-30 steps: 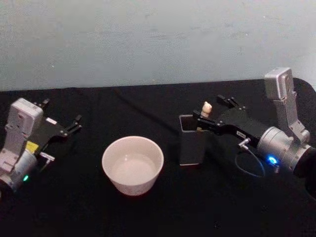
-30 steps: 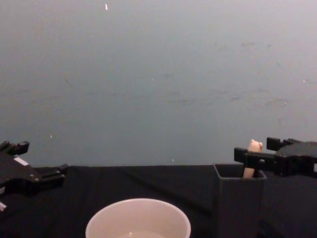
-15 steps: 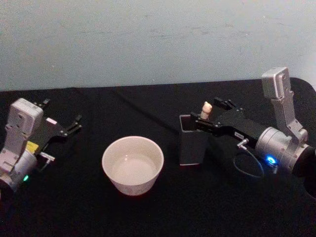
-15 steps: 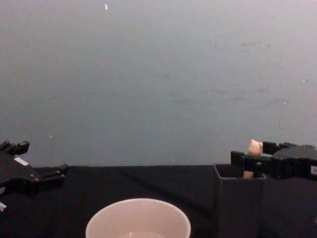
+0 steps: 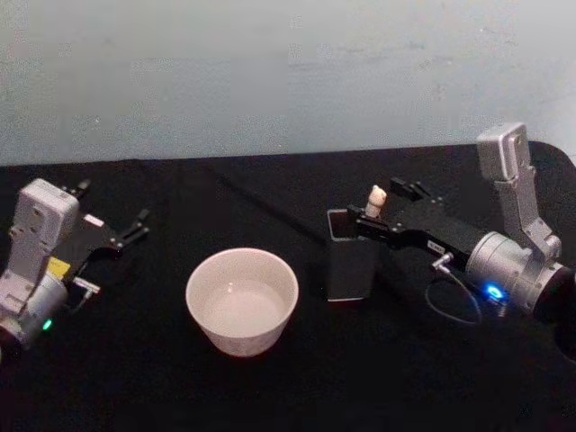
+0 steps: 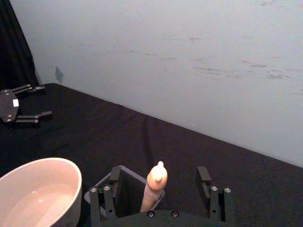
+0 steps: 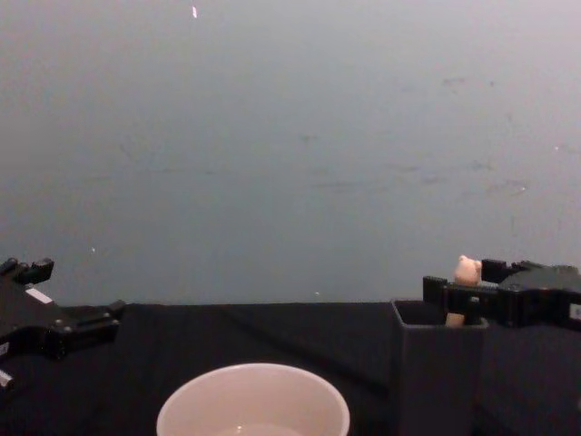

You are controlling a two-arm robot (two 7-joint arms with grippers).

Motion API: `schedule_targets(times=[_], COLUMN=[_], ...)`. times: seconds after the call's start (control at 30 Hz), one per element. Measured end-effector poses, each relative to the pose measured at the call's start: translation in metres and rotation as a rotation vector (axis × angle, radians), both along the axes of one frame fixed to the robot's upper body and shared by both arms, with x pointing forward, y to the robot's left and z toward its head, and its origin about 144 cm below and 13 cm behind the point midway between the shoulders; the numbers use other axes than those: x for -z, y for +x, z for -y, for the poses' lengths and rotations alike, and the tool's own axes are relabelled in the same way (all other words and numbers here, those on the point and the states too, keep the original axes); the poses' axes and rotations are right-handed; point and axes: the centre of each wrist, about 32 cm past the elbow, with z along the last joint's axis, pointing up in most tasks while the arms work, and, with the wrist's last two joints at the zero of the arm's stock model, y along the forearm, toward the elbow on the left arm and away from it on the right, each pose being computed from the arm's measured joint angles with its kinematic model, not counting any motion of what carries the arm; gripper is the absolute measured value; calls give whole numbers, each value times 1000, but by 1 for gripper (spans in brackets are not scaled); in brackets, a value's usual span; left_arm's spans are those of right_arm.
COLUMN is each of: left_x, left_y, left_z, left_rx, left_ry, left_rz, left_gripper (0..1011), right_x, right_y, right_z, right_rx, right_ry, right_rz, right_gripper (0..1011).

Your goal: Pick up the stirring spoon with one hand, stir inside the cup, then place it back in its original position.

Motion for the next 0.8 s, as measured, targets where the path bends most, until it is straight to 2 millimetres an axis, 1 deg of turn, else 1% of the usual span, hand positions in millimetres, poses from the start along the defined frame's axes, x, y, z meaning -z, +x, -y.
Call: schedule_targets(times=[0.2,0.27,0.33,0.4,0.47,0.53,0.6,0.63,0.67,0.7,0.73,0.77,0.8], left_x=[0,0,0,0,0,0,0,0,0,0,0,0,0], left_y=[0,0,0,0,0,0,0,0,0,0,0,0,0], left_z=[0,0,0,0,0,0,0,0,0,0,0,0,0], left_rx=[0,0,0,0,0,0,0,0,0,0,0,0,0], left_ry=[0,0,0,0,0,0,0,0,0,0,0,0,0], left_rz=[0,0,0,0,0,0,0,0,0,0,0,0,0], left_gripper=[1001,1001,1001,1001,1001,1001,1001,1002,1001,1001,1002,1001,1001], right_x=[0,0,0,0,0,0,0,0,0,0,0,0,0], right_y=[0,0,0,0,0,0,0,0,0,0,0,0,0], right_z=[0,0,0,0,0,0,0,0,0,0,0,0,0], right_rx=[0,0,0,0,0,1,1,0,1,1,1,1,1], right_ry=[0,0,0,0,0,0,0,0,0,0,0,0,0], right_rz=[0,0,0,0,0,1,1,1,1,1,1,1,1], right_gripper=[1002,941,912,866,798,761,685,666,605,605,565,503,483])
